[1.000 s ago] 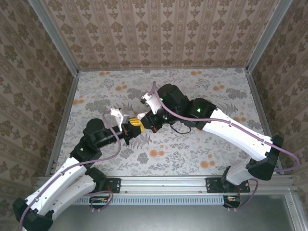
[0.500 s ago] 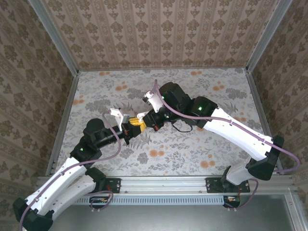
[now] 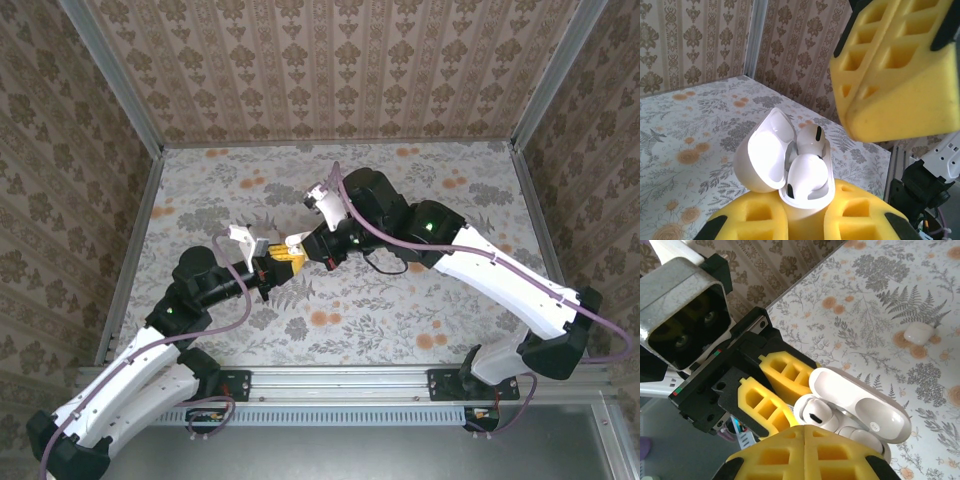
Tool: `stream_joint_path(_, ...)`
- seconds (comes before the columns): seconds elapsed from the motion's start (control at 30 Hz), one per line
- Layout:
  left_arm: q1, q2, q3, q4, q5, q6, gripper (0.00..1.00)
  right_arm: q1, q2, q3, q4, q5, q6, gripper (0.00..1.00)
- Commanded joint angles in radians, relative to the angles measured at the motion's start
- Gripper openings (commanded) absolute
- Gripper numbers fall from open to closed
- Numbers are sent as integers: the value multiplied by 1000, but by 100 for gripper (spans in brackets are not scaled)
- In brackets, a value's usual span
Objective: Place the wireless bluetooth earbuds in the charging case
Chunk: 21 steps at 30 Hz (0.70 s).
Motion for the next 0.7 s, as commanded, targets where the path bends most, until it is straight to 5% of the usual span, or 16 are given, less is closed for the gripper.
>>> stream_joint_path(0.0,1,-16,0,61,28,-6,0,-6,1,43,-3,29,-8,7)
stream_joint_path(0.27,2,-26,-39,131,94,20,0,-86,-75,19,-14,93,35,22)
stream_joint_path(0.47,2,4,-33,205,195,33,0,-247,-152,-129,118,-125,217,49)
stream_joint_path(0.67,0,60,-5,265,266,32,0,-284,-131,-200,194,-286,331,45)
